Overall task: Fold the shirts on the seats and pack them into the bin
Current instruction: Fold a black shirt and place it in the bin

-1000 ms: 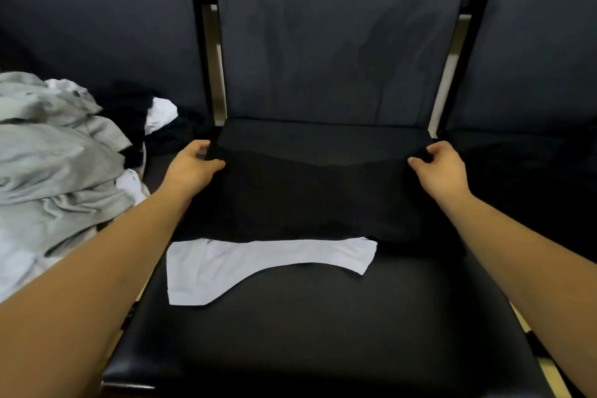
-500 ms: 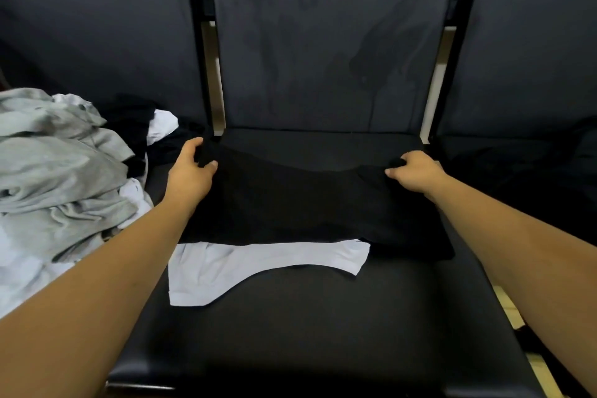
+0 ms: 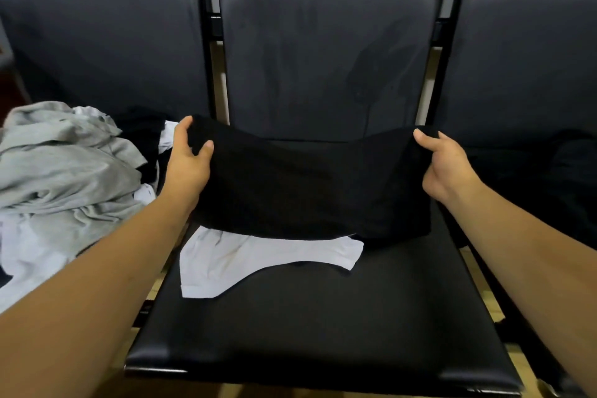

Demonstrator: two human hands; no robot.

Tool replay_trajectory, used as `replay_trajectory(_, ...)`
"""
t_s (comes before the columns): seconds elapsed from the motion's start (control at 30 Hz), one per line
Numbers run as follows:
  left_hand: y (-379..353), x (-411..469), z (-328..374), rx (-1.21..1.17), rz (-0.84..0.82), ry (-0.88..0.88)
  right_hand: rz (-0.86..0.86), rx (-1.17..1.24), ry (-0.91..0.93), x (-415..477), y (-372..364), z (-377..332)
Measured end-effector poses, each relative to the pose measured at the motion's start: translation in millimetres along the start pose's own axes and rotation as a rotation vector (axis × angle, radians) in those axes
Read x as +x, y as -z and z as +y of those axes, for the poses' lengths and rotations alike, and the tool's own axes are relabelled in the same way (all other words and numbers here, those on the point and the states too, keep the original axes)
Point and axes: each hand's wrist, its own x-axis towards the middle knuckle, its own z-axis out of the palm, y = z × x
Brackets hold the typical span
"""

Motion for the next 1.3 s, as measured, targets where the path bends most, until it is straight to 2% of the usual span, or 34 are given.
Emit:
replay_trajectory(0.23,27,-43,48,-0.099,0.042,-0.113,-0.063,0.044,0.045,-65,3,-39)
replay_trajectory(0.37,58,-73,66,-0.192,0.017,-0.116,-0.100,0.090,0.044,-104,13,-52)
replay_trajectory(0.47,80,-92,63,-0.158,-0.019,-0.101,-0.094,0.081,-0.019,-118,25,-52)
replay_trajectory(0.57,88,-109,44,-0.179,-0.062,-0.001,-0.039,-0.040,-0.177,-113,37,-32)
replay_trajectory(0.63,87,-116,22,-0.069,-0.086,0.104,0.009,-0.206,-0.295,-111,44,-5)
replay_trajectory(0.7,85,-121,0,0.263,-0.148,0.200,0.038,-0.412,-0.332,-106,54,26)
replay_trajectory(0.77,84,-124,-14,0.624,-0.217,0.273,0.053,-0.594,-0.306,-101,60,47)
replay_trajectory(0.8,81,-124,-15,0.712,-0.214,0.267,0.057,-0.653,-0.280,-98,62,52)
replay_trajectory(0.9,66,-120,-12,0.643,-0.178,0.152,0.022,-0.756,-0.191,-96,56,49)
replay_trajectory(1.0,50,-115,-9,0.569,-0.268,0.113,-0.020,-0.886,-0.112,-98,53,42)
replay_trajectory(1.13,44,-103,-10,0.759,-0.277,0.009,-0.027,-1.059,0.010,-98,61,41)
replay_trajectory(1.3,56,-97,13,0.689,-0.252,-0.077,0.026,-0.969,0.184,-103,66,35)
